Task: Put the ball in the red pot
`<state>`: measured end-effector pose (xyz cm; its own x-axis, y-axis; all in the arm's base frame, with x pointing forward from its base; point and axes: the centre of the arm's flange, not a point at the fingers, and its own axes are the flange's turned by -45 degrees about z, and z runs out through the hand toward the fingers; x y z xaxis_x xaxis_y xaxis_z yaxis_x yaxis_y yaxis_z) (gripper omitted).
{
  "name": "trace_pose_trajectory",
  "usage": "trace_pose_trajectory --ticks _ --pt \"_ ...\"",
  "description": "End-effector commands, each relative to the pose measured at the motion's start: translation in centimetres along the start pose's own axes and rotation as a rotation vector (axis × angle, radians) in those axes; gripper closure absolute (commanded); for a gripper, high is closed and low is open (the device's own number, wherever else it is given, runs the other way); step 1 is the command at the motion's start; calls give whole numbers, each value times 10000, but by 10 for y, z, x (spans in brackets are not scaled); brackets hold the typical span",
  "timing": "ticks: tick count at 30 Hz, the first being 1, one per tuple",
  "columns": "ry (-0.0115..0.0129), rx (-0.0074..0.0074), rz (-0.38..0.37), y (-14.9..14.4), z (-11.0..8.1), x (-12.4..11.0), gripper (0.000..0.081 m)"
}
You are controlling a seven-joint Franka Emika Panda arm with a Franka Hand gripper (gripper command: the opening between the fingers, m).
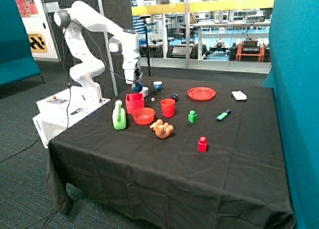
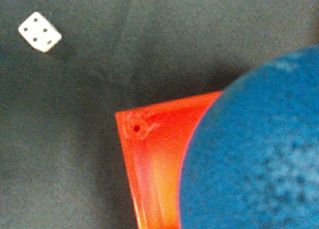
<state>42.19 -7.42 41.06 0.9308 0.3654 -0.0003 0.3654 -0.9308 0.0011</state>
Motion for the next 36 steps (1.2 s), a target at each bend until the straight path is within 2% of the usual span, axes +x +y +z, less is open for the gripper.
trace_pose_trajectory --ticks 1,12,36 --pt "3 11 88 3 10 -15 808" --pt "3 11 294 10 20 -27 808" --pt "3 11 620 16 56 -26 808"
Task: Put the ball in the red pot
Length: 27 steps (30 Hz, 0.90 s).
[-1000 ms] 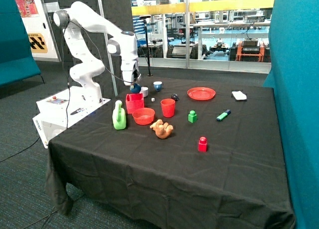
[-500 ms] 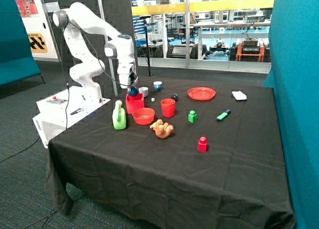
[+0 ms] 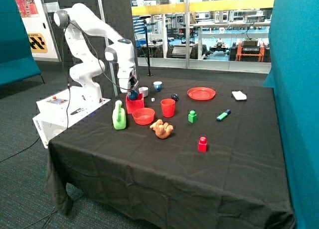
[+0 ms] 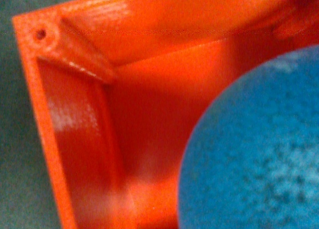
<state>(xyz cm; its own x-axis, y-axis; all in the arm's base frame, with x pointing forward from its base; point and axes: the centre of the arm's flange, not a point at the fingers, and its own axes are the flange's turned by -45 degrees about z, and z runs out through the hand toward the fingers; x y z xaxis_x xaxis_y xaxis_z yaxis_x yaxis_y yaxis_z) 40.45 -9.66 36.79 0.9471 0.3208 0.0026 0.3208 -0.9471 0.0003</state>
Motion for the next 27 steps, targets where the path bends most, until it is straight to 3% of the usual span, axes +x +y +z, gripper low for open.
trace_pose_trajectory --ticks 1,10,11,13,14,21,27 --pt "-26 3 169 1 15 -2 808" --pt "-26 3 139 0 23 -5 795" --pt "-26 3 110 0 23 -4 651" --pt "-26 3 59 0 22 -4 478" --pt "-26 3 53 0 22 -3 430" --pt "-26 3 -45 -1 18 0 341" --pt "-26 4 -118 -2 15 4 218"
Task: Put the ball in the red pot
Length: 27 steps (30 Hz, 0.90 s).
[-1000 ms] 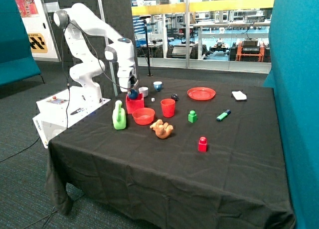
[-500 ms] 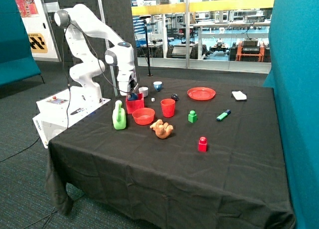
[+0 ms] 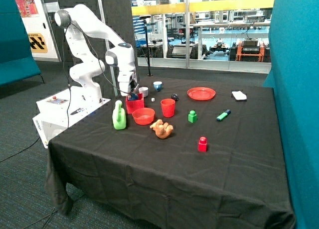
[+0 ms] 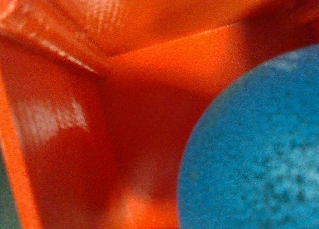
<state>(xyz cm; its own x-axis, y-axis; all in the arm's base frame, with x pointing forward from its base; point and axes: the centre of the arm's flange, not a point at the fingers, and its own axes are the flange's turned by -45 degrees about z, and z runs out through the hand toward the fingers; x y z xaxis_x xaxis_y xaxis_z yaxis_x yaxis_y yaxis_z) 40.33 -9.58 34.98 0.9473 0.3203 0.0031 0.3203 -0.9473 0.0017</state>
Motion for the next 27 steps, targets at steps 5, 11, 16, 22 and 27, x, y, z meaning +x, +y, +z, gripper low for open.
trace_pose_trajectory --ticks 5,11,16,22,27 --pt "-31 17 -158 -2 -4 6 162" --pt "-31 17 -194 -3 -4 8 118" --pt "-31 17 -214 -3 -3 9 99" --pt "-31 17 -248 -5 -2 10 74" --pt "-31 17 -243 -5 -2 10 63"
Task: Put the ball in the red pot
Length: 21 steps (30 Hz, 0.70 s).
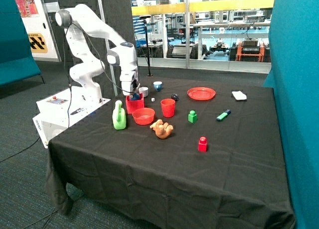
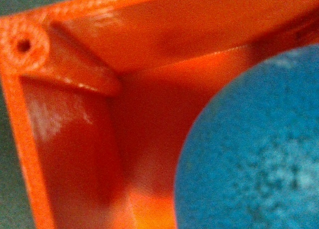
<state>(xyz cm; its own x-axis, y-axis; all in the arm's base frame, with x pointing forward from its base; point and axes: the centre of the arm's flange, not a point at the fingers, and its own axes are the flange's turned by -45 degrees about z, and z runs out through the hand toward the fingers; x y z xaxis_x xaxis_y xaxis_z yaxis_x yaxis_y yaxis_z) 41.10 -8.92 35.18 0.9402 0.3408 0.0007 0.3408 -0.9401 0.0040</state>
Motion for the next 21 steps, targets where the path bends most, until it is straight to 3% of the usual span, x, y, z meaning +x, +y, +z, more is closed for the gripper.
trace_pose_trajectory --ticks 1,21 --pt "-7 40 -28 -1 0 1 62" --pt "-7 40 -8 -3 1 7 0"
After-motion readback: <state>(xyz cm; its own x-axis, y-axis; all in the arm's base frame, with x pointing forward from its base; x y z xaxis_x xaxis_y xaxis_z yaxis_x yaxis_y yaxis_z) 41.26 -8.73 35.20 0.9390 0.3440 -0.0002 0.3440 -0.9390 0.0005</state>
